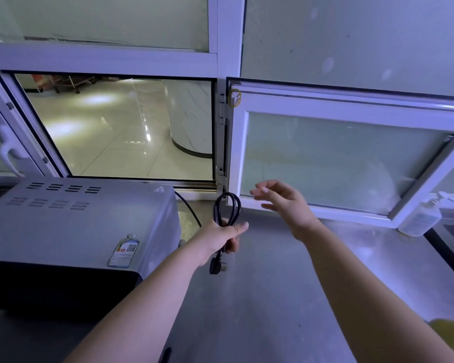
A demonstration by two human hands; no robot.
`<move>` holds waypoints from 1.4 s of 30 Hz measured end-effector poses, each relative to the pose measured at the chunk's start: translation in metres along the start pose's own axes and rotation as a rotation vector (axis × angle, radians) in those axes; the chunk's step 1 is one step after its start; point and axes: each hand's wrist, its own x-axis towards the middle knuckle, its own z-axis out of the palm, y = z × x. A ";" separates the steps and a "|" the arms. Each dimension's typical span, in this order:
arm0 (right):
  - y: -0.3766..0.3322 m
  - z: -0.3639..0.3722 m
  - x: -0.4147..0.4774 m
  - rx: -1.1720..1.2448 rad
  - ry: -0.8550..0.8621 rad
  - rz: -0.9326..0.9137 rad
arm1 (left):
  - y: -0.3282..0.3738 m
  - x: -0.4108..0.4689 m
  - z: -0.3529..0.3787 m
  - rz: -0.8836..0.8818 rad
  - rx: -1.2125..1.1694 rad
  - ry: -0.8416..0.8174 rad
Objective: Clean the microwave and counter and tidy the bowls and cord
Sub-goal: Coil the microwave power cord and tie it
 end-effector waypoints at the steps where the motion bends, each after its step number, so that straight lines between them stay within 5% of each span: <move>1: 0.000 -0.004 0.004 -0.013 0.028 -0.002 | 0.002 0.004 -0.002 0.006 -0.032 0.004; 12: -0.012 -0.001 0.070 -0.356 0.107 -0.175 | 0.049 0.062 -0.012 0.085 -0.221 0.199; 30: -0.098 0.025 0.195 -0.425 0.429 -0.410 | 0.126 0.107 -0.067 0.128 -0.263 0.321; 42: -0.120 0.040 0.230 -0.913 0.515 -0.257 | 0.121 0.114 -0.074 0.127 -0.300 0.377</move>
